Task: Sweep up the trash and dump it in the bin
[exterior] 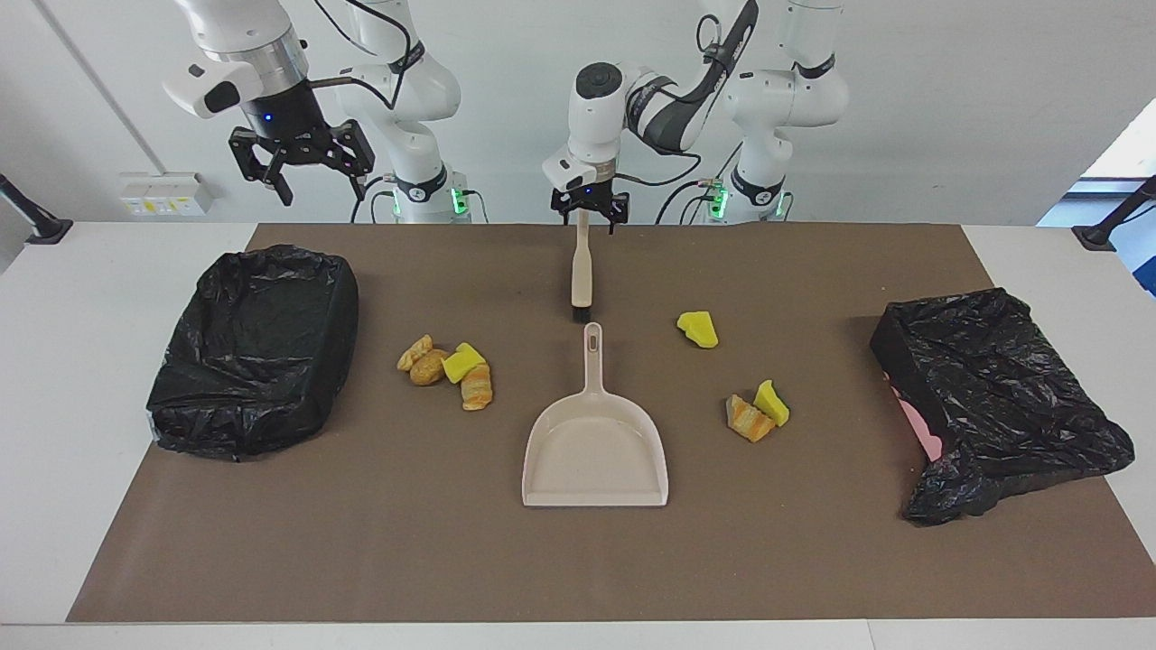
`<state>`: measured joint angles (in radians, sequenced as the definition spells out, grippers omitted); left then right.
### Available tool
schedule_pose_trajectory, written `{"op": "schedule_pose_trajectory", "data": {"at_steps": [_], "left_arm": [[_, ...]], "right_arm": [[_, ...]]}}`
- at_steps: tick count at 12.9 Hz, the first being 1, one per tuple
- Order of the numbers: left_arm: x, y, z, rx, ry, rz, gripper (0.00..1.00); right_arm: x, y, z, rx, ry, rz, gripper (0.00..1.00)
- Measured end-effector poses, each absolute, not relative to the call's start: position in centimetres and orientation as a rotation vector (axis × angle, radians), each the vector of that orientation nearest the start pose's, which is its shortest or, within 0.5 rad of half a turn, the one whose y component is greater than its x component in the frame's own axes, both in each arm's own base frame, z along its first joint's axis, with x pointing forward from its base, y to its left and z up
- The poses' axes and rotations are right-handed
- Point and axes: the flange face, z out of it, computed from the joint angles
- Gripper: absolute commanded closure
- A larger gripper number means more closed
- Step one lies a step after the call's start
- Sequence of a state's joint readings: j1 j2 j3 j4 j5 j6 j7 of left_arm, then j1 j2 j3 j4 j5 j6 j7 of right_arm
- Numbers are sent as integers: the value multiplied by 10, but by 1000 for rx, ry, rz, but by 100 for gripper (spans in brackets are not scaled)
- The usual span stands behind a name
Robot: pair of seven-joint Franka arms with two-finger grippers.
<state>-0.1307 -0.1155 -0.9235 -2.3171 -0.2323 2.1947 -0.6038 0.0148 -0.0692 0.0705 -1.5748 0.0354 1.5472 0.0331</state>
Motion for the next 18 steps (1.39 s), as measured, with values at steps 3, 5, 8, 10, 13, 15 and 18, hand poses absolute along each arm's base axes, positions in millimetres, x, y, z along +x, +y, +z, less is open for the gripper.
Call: {"op": "schedule_pose_trajectory", "data": {"at_steps": [3,5,8,10,13,15,18], "left_arm": [[222,-439,360,-3120,476,166,0],[218,-438,356,-3116,448,174,3],[214,-438,350,-3113,414,199,13],[214,-439,348,-3111,409,213,38],[214,-438,346,-3110,405,223,87],[214,-438,345,-3112,378,226,100],[216,-437,345,-3115,352,228,100]], "right_arm": [[555,82,624,-3084,-59,-61,0],[572,100,599,-3071,6,-51,0],[597,137,557,-3057,46,-76,0],[608,149,532,-3056,35,-61,0],[612,160,512,-3035,54,-6,0],[613,170,507,-3025,88,-3,0],[613,176,503,-3023,93,-5,0]]}}
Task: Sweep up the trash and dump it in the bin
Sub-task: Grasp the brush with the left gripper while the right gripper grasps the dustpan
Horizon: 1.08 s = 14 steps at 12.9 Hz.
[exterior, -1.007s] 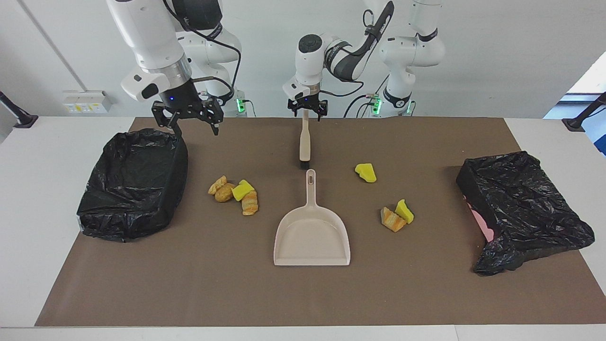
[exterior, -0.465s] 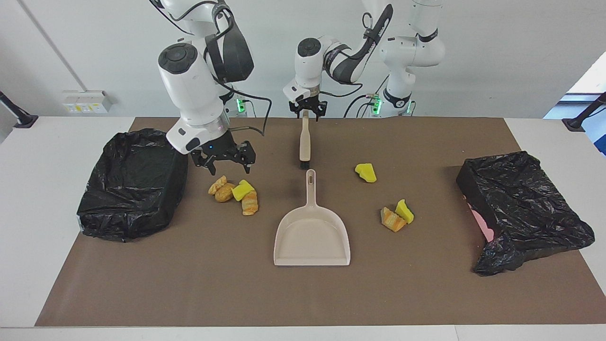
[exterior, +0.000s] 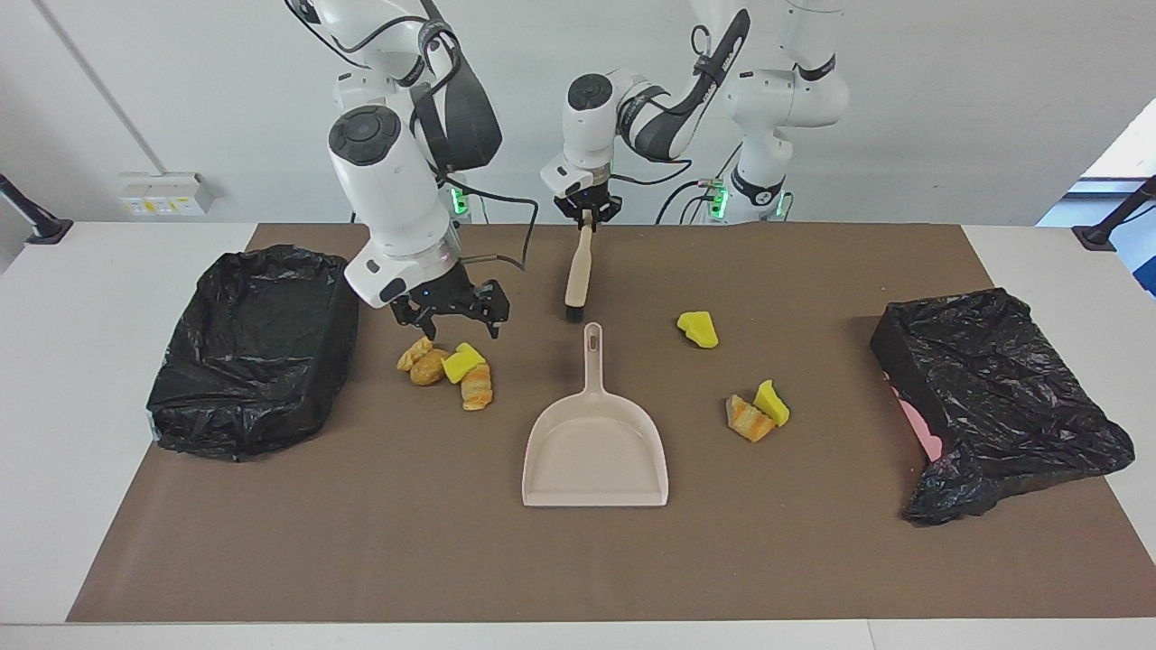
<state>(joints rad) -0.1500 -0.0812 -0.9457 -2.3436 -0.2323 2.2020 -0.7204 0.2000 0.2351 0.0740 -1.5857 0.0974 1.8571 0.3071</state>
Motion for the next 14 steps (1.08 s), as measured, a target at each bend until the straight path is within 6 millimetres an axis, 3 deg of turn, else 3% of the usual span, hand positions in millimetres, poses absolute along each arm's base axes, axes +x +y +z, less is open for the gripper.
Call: {"op": "schedule_pose_trajectory", "data": {"at_steps": [4,6,7,11,12,14], "left_arm": [[224,-432,347,-3097,322,256,100],[244,-421,365,-3067,282,291,100],[263,-411,385,-3055,274,312,100],[361,-325,493,-3132,270,239,100],[380,-303,505,-3132,277,191,100],[409,-262,506,-3104,322,164,100]], "right_arm": [[614,176,504,-3022,93,-11,0],[614,176,504,-3021,93,-17,0],[615,176,503,-3020,93,-18,0],[617,178,497,-3018,94,-31,0],[618,180,494,-3015,91,-40,0],[618,198,489,-3006,111,-64,0]]}}
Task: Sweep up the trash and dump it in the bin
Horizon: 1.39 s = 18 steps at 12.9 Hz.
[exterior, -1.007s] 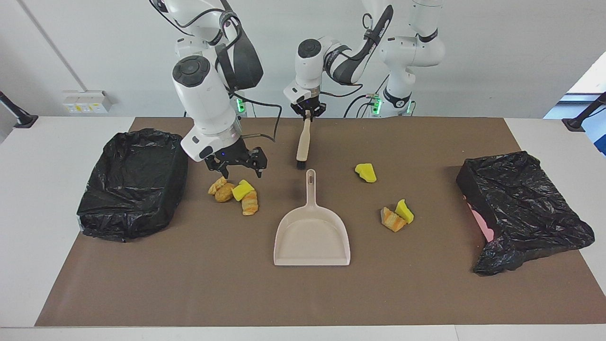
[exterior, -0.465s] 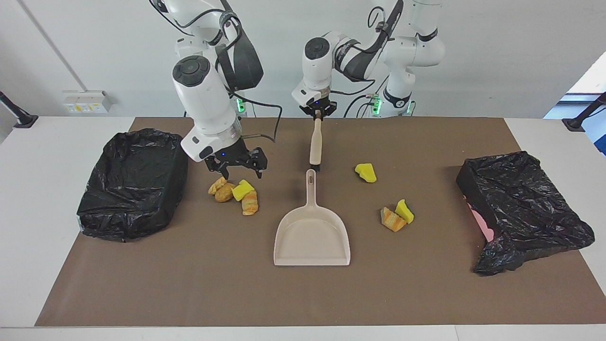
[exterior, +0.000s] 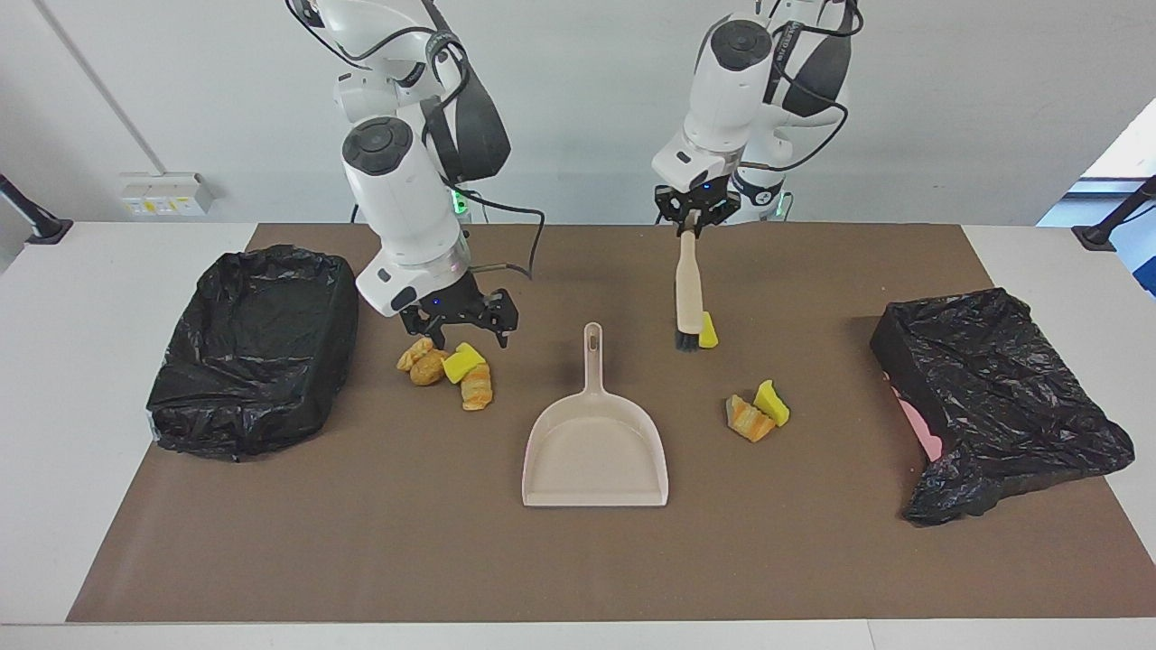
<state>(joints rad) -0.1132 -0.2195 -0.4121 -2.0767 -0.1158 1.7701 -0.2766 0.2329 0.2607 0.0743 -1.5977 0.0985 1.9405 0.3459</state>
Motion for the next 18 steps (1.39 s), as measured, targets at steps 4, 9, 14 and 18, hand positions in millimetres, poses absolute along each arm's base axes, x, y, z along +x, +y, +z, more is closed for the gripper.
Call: {"op": "schedule_pose_trajectory", "data": {"at_steps": [4,9,14,18], "left_arm": [[481,-150,486,-3064,394,107,100],[528,-95,422,-3022,581,137,100],[548,-66,390,-3019,549,163,100],[554,-67,372,-3011,614,163,100]], "right_arm": [[612,263,461,-2979,200,-87,0],[604,339,399,-2980,232,-143,0],[610,356,351,-3063,134,-224,0],[584,385,351,-3110,51,-138,0]]}}
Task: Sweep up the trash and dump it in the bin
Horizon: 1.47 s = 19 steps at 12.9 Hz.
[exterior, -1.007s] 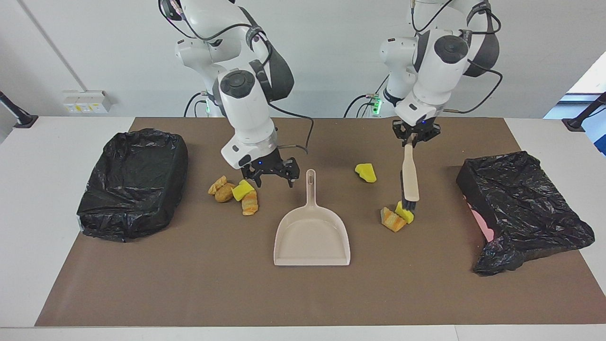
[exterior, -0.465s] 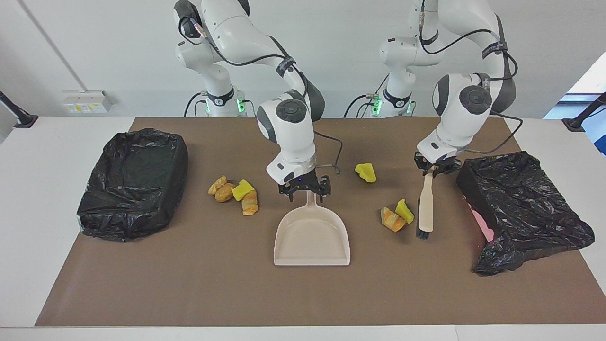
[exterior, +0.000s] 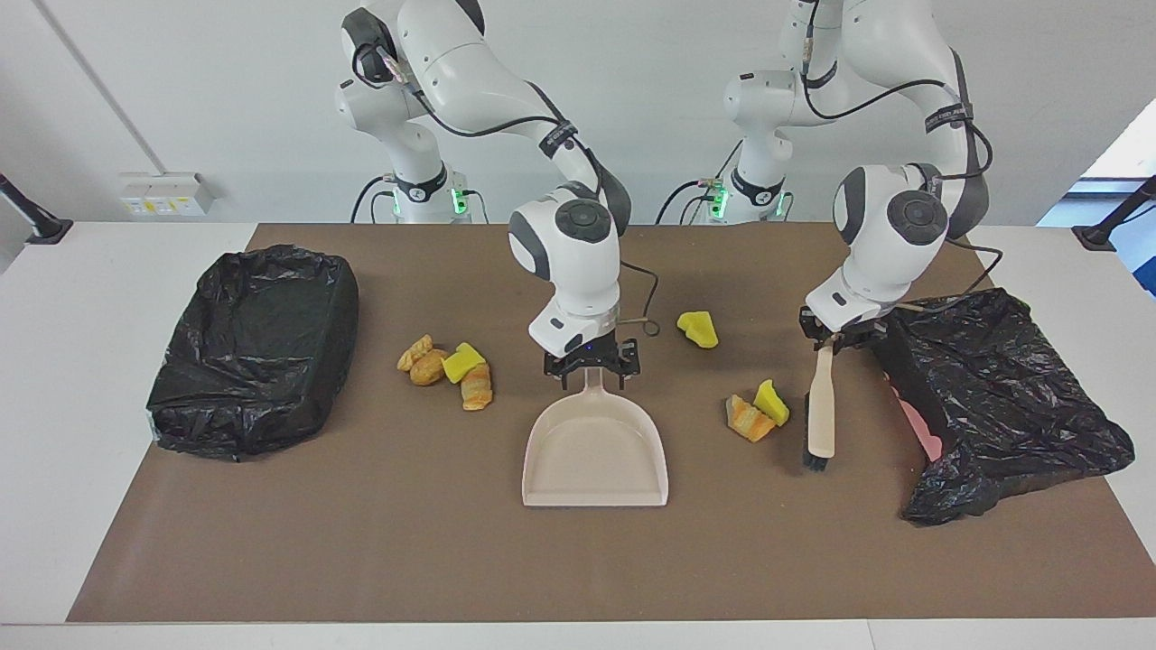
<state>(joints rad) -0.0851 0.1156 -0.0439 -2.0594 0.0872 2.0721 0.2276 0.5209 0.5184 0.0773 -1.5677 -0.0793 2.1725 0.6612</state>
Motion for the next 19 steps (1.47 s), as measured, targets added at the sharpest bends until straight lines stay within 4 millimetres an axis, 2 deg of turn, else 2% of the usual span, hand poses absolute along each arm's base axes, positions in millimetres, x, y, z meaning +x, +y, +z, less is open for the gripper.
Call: {"op": "schedule_pose_trajectory", "data": {"at_steps": [3,4,5,7,8,9,13,16,19], "left_arm": [[553,-67,370,-3007,638,180,100],[551,-68,369,-3004,644,205,100],[548,-70,368,-3001,651,238,100],[544,-73,367,-2996,663,280,100],[543,-77,366,-2993,675,289,100],[541,-85,367,-2987,697,289,100],[530,-130,366,-2952,822,296,100],[511,-168,367,-2921,883,343,100],[490,-198,373,-2904,824,401,100]], "right_arm": [[575,393,353,-3129,25,-108,0],[576,391,353,-3130,28,-110,12],[577,390,353,-3131,31,-112,30],[579,387,353,-3133,37,-114,57],[579,386,352,-3135,37,-111,88],[578,386,351,-3137,38,-106,100],[581,378,350,-3152,18,-81,100],[592,361,352,-3122,-374,-68,100],[603,328,364,-3063,-773,-13,100]]}}
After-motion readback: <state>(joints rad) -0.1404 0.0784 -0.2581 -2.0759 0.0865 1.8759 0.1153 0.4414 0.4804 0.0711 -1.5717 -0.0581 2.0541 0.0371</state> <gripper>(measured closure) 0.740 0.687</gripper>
